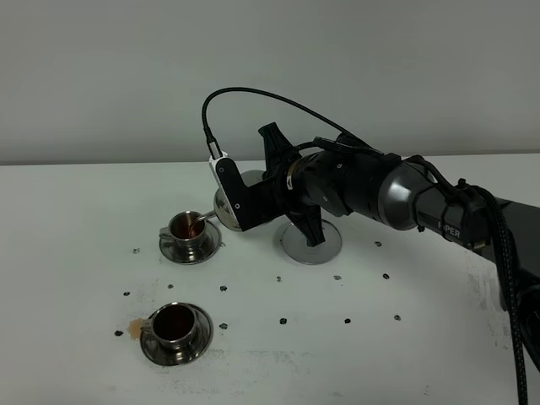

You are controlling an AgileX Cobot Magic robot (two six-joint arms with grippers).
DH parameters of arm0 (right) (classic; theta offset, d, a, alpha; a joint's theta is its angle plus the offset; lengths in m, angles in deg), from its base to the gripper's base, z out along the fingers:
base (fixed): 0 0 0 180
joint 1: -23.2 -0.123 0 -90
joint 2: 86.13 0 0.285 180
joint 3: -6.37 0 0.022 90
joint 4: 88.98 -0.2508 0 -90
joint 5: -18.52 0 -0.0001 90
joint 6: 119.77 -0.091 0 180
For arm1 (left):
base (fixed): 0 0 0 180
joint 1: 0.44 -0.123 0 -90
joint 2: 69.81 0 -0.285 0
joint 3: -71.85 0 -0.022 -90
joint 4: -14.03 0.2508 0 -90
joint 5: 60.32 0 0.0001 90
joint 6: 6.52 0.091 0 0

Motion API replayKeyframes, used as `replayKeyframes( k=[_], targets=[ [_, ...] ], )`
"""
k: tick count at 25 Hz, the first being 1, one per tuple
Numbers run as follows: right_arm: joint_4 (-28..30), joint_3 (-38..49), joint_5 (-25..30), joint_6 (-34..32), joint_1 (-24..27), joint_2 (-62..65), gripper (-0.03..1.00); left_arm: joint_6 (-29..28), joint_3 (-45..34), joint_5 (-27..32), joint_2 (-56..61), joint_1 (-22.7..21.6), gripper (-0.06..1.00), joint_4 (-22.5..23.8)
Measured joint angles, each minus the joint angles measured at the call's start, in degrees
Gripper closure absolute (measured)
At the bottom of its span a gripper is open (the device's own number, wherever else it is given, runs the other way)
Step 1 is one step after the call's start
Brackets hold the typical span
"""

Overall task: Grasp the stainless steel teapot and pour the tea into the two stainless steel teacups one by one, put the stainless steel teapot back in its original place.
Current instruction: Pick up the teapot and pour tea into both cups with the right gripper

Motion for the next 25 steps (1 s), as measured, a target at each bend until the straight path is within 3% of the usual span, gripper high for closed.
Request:
replayKeyframes(
  k=[25],
  targets=[
    [5.1, -0.6, -0.3, 0.2, -1.1, 0.0, 0.88, 0.1, 0.0, 0.0, 0.0, 0.0, 0.46, 0.0]
  ],
)
